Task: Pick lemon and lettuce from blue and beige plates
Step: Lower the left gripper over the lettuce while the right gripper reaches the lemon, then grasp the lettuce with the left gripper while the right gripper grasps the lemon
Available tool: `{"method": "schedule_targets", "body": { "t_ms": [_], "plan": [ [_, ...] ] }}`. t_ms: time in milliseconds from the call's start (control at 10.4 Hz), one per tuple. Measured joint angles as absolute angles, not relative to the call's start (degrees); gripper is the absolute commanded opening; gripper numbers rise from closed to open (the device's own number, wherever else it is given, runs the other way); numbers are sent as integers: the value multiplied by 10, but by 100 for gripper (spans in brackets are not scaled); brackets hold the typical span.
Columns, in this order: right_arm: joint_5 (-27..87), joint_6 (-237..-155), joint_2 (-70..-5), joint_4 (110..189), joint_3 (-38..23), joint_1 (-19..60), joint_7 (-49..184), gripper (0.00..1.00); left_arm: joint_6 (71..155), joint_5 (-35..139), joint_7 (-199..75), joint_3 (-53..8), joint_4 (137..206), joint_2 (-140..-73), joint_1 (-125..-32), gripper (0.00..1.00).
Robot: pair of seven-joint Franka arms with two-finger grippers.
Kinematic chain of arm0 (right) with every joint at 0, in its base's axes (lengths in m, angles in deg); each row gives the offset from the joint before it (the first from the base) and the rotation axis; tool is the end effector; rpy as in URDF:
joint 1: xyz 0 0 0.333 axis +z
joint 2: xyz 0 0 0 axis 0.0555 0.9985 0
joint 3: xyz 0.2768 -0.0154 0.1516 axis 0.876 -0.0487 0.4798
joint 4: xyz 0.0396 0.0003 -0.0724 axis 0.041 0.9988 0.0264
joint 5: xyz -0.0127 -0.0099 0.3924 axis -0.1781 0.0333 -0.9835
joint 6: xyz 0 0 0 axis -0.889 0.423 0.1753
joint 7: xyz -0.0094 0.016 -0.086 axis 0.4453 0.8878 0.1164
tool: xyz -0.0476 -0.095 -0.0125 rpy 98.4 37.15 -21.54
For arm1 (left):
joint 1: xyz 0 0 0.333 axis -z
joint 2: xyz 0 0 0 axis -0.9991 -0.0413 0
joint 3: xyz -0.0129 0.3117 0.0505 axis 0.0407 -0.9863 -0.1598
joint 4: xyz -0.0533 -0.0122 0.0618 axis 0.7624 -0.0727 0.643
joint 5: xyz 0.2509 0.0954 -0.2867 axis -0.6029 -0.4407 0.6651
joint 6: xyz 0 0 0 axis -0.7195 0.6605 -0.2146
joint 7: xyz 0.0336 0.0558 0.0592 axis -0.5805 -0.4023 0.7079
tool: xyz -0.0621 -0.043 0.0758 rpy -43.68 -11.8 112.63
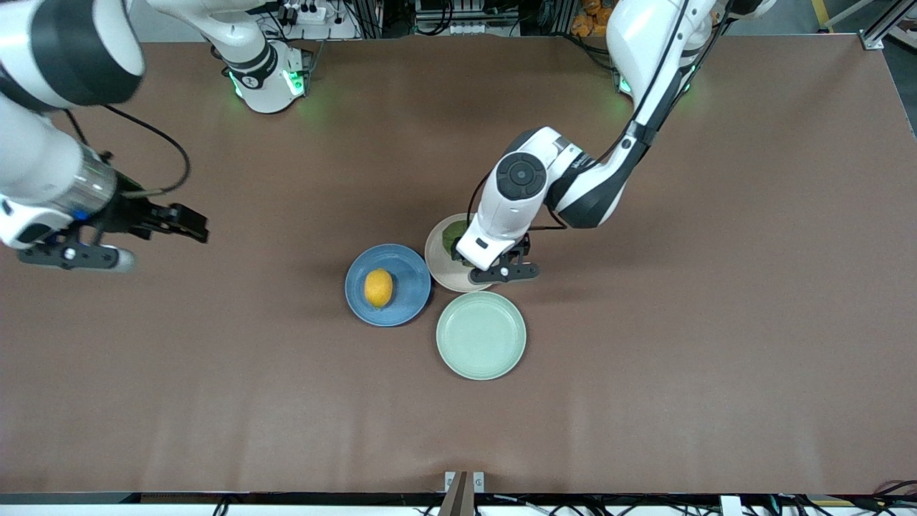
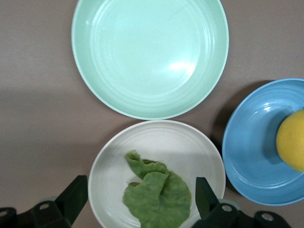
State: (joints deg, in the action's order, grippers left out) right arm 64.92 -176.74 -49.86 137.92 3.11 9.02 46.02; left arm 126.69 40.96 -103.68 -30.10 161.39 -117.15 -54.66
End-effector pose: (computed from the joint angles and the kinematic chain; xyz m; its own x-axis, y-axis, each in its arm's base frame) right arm 0.6088 0.1137 0.5419 0.9926 -0.1097 -0.0514 -0.1118 -0.9930 -0.0395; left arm 0.5303 -0.4744 0.2901 0.9947 0.1030 0.0000 0.1022 -0.9869 0.1250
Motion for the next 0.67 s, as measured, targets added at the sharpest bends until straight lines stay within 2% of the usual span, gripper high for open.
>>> {"method": "schedule_targets", "body": {
  "t_ms": [675],
  "plan": [
    [649,-1906,-397,1411,82,121,310,100,1271,355,-1045,-301,1609,-1227,-497,100]
  ]
}}
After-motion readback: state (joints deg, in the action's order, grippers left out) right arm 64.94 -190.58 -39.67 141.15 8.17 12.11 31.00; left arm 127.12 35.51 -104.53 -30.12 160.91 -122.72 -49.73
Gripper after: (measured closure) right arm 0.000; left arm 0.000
